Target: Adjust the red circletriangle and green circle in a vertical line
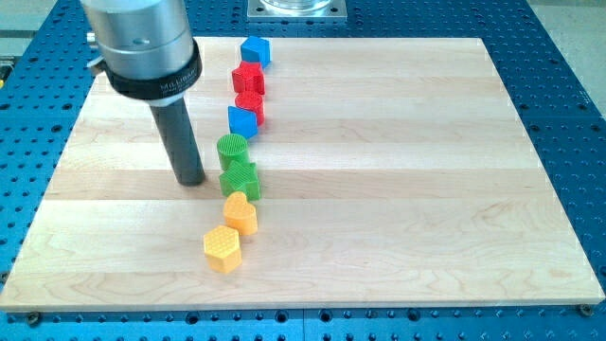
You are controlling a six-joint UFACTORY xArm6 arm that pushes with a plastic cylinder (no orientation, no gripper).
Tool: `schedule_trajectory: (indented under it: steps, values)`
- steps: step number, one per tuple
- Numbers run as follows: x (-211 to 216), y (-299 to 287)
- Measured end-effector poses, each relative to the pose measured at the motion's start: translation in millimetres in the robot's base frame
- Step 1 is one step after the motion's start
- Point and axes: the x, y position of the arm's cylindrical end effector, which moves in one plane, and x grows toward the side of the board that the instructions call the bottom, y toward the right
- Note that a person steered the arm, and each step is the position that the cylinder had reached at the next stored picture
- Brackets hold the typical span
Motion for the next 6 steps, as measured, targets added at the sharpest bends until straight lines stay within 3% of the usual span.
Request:
schedule_trajectory:
  steps: [2,4,6]
  values:
    - [-82,20]
    - [-84,43]
    - [-55,32]
